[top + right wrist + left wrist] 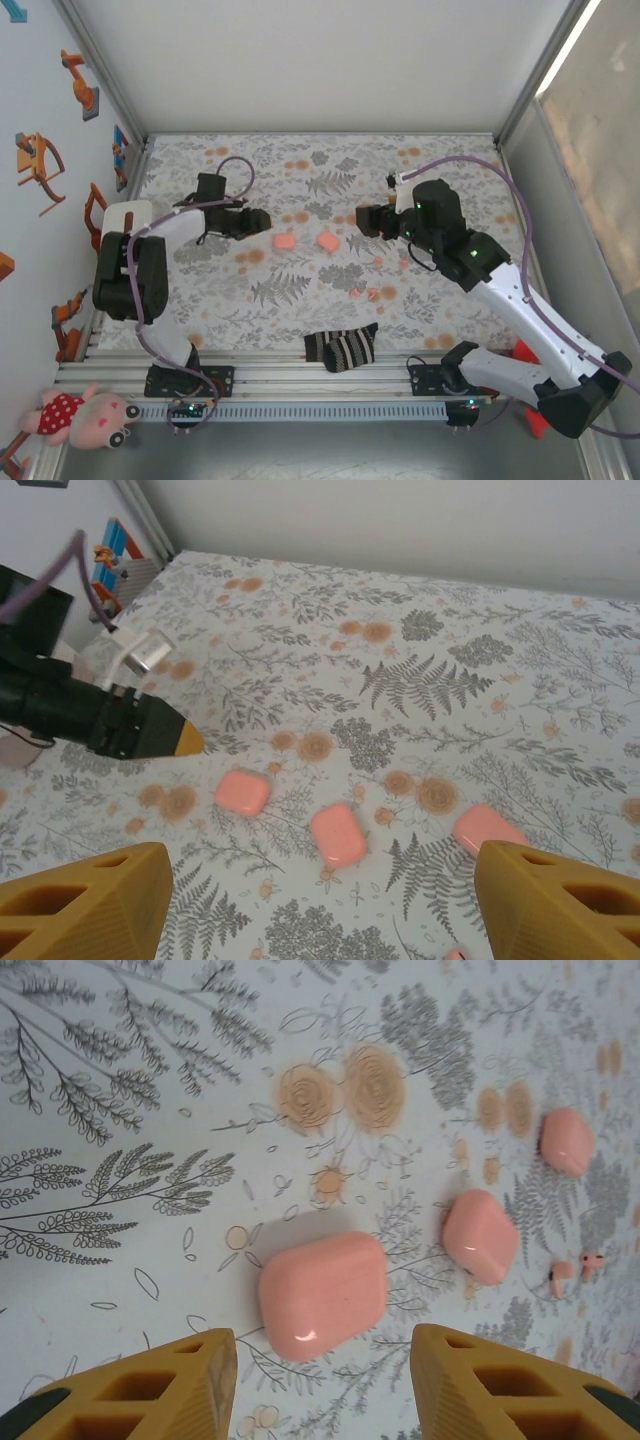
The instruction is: Insert wireless bluetooth earbuds into charging case
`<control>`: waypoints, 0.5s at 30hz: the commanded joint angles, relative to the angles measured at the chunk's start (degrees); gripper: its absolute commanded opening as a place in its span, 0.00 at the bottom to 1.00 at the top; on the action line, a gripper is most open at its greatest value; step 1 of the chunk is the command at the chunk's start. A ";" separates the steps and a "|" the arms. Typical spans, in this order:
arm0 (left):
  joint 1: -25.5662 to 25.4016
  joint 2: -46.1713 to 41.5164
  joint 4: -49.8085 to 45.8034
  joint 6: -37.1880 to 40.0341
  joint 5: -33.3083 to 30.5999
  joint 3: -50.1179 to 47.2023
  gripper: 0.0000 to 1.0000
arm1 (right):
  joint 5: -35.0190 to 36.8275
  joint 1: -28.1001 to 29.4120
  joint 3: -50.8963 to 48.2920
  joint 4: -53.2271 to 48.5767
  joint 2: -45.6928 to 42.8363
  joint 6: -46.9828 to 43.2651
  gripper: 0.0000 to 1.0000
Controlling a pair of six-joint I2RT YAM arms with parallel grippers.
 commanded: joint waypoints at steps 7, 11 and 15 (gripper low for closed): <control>0.32 -16.93 -1.89 0.85 -3.74 -3.53 0.49 | 3.70 0.38 3.93 -4.79 1.99 -2.83 0.79; 0.32 -23.72 -2.42 1.51 -6.89 -5.52 0.50 | 4.10 0.40 4.73 -6.02 3.42 -2.91 0.82; 0.31 -30.19 -3.64 2.20 -11.42 -7.40 0.53 | 5.37 0.38 5.65 -7.82 4.71 -3.48 0.99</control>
